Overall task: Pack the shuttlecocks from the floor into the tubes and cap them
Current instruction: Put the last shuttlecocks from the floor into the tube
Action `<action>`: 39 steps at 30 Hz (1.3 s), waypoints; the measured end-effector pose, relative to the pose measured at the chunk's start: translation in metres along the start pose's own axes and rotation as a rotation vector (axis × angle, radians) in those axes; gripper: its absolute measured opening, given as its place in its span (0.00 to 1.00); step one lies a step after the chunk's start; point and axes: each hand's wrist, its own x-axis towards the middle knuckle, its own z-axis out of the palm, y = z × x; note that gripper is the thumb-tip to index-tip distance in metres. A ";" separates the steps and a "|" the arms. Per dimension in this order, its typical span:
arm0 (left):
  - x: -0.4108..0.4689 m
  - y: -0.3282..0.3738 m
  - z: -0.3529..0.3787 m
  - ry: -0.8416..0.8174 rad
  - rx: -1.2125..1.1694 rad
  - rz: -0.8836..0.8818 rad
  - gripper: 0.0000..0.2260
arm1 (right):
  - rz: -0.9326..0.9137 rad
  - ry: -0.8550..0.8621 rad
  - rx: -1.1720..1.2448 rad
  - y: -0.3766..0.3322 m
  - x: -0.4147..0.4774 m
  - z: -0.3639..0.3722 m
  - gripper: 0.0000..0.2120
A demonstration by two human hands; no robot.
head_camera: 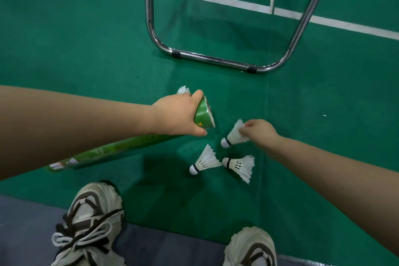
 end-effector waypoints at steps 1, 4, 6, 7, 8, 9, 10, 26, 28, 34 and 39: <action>0.000 0.000 0.000 -0.004 -0.004 -0.003 0.32 | -0.026 0.073 0.090 -0.005 0.001 -0.005 0.09; -0.002 -0.004 0.001 -0.025 -0.008 -0.018 0.33 | -0.136 0.266 0.393 -0.021 -0.003 -0.017 0.07; -0.002 -0.007 0.002 -0.041 -0.013 -0.036 0.32 | -0.201 0.347 0.523 -0.031 -0.010 -0.019 0.08; -0.003 -0.008 0.003 -0.045 -0.017 -0.040 0.32 | -0.220 0.369 0.569 -0.037 -0.015 -0.018 0.09; -0.004 -0.008 0.003 -0.046 -0.020 -0.039 0.31 | -0.235 0.368 0.597 -0.042 -0.019 -0.016 0.10; -0.005 -0.008 0.004 -0.046 -0.022 -0.034 0.31 | -0.254 0.330 0.614 -0.048 -0.025 -0.014 0.11; -0.006 -0.007 0.005 -0.046 -0.027 -0.029 0.30 | -0.282 0.253 0.628 -0.053 -0.028 -0.010 0.11; -0.003 0.007 0.001 -0.011 0.060 0.196 0.30 | -0.301 -0.638 0.610 -0.075 -0.043 0.016 0.07; 0.001 0.002 -0.006 0.043 0.030 0.139 0.30 | -0.341 -0.336 0.744 -0.072 -0.041 0.015 0.04; -0.009 0.001 0.003 -0.028 0.025 0.071 0.30 | -0.230 0.201 0.109 -0.023 -0.017 -0.010 0.18; -0.009 0.000 0.009 -0.073 0.058 0.059 0.33 | 0.056 -0.092 -0.573 0.026 -0.020 0.006 0.17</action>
